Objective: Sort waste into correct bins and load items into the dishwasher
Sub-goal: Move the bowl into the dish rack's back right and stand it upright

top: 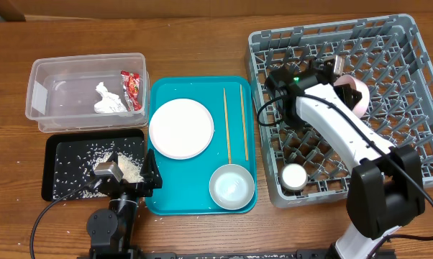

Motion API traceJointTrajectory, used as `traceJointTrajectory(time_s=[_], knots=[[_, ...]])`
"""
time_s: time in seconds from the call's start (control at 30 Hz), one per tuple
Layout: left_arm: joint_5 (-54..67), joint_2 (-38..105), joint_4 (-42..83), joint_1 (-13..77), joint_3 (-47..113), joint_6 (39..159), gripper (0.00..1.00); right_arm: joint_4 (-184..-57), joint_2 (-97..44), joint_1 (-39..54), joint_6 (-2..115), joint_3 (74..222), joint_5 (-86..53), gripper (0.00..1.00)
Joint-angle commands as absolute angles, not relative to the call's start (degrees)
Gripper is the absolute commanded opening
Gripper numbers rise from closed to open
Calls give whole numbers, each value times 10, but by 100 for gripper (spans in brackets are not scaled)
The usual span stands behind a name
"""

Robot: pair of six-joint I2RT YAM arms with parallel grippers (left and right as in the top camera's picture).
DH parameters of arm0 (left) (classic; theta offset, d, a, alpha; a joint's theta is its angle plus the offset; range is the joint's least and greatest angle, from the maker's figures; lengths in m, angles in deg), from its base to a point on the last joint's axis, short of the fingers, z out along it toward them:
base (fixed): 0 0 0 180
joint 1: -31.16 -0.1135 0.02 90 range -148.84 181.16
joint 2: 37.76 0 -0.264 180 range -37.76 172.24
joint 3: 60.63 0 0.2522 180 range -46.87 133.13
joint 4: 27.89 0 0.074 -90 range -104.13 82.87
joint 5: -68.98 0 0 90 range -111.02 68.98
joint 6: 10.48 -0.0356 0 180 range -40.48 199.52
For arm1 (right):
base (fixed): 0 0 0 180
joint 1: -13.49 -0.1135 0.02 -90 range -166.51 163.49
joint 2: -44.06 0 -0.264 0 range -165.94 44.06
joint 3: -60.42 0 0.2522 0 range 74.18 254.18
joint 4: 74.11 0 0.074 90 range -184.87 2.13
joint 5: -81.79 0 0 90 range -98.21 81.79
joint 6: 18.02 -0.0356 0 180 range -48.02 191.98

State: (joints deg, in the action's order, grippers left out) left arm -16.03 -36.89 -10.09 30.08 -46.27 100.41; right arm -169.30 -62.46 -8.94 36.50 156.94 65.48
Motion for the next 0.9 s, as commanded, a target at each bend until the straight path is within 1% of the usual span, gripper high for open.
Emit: traceJointTrajectory(time_s=[0.0, 0.33, 0.57, 0.73, 0.87], knots=[[-156, -375, -102, 305, -466, 1005, 100, -1691, -628, -86, 364, 1554, 656, 4], [-156, -375, -102, 305, -466, 1005, 100, -1695, -628, -110, 364, 1553, 652, 4], [-156, -375, -102, 305, -466, 1005, 100, -1698, -628, -110, 364, 1553, 748, 4], [-156, -375, -102, 305, -466, 1005, 100, -1681, -628, -96, 365, 1553, 743, 4], [-156, -375, -102, 305, -466, 1005, 100, -1654, -628, -87, 394, 1551, 700, 4]])
